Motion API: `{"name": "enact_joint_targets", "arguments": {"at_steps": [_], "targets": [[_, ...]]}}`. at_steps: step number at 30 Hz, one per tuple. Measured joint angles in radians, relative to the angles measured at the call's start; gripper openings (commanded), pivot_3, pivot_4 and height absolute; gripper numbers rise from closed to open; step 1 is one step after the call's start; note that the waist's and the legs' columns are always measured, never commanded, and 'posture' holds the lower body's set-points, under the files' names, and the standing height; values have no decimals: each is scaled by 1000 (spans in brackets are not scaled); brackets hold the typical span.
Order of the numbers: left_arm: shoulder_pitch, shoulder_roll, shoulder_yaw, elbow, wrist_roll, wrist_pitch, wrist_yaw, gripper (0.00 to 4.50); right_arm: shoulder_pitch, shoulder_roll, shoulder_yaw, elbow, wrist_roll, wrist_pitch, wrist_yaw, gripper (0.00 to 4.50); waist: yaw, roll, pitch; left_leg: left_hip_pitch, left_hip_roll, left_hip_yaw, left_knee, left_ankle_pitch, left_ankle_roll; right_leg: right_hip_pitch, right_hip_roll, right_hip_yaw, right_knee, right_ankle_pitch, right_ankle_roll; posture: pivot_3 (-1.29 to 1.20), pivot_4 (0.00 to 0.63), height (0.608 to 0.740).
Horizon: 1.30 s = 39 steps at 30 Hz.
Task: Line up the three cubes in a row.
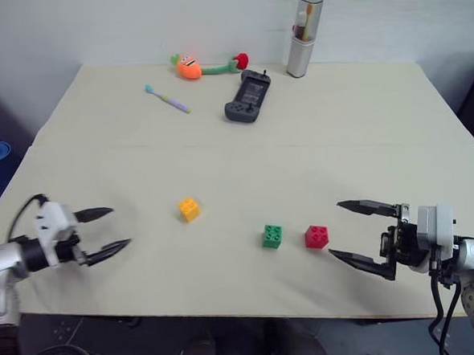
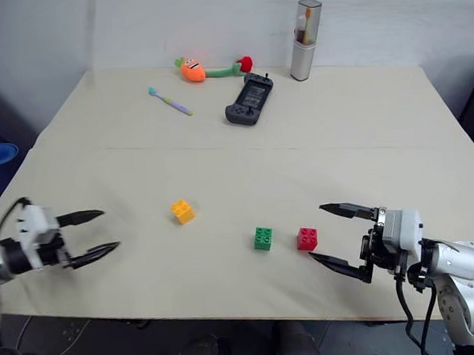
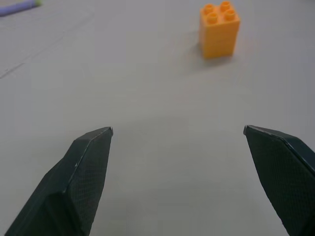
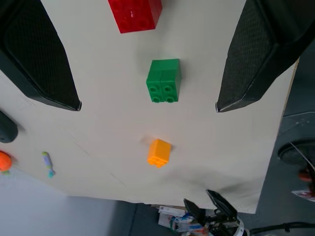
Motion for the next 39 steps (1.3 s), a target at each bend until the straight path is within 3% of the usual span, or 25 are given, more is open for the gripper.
{"name": "enact_joint_targets", "arguments": {"at_steps": [4, 10, 14, 17, 25, 28, 32, 36, 39], "targets": [[-12, -59, -33, -9, -27, 61, 21, 4481, -3, 1, 17, 0, -4, -3, -2, 4500, 0, 2, 1, -1, -2, -1, 0, 0, 1, 2, -4, -5, -1, 0, 0, 0, 150, 740], [-168, -179, -184, -168, -54, 234, 128, 4481, -19, 2, 18, -2, -4, -6, -16, 4500, -1, 1, 0, -1, -2, -3, 0, 0, 1, 4, -4, -12, -3, 1, 1, 0, 150, 740], [-230, -252, -266, -180, -35, 298, 213, 4481, -14, 1, 17, -3, -4, -8, -32, 4500, -10, 1, 0, -1, 0, -1, 0, 1, -1, 4, -2, -14, -2, 1, 2, 0, 150, 740], [-241, -287, -318, -152, -1, 303, 245, 3914, -7, 2, 16, -3, -6, -13, -42, 4500, -10, 1, 0, 0, 0, -2, 1, 2, -2, 4, -2, -14, -1, 1, 1, 0, 150, 740], [-263, -307, -386, -74, 69, 238, 259, 1554, 42, 2, 10, -3, -11, -39, -51, 4500, -1, 1, 0, -1, 0, -3, 1, 2, -2, 4, -2, -15, -2, 1, 1, 0, 150, 740], [-274, -297, -397, -72, 59, 203, 179, 1490, 68, 2, 5, -3, -10, -50, -51, 4500, -1, 1, 0, -1, 0, -3, 1, 2, -2, 4, -2, -15, -2, 1, 1, 0, 150, 740], [-326, -259, -454, -28, 48, 79, -54, 1490, 89, 0, -19, -3, -9, -56, -48, 4500, -1, 1, 0, -1, 0, -3, 1, 2, -3, 5, -2, -16, -2, 1, 1, 0, 150, 740], [-475, -274, -520, 139, 88, -68, -195, 1490, 83, -10, -24, -2, -8, -56, -32, 4500, 0, 1, 0, -1, -1, -3, 2, 2, -2, 5, -2, -16, -2, 1, 1, 0, 150, 740], [-586, -337, -562, 304, 123, -154, -250, 1490, 76, -14, -24, -4, -7, -50, -33, 4500, 2, 1, 0, -3, -1, -4, 3, 2, -1, 5, -1, -18, -4, 1, 2, 0, 150, 740]]}}
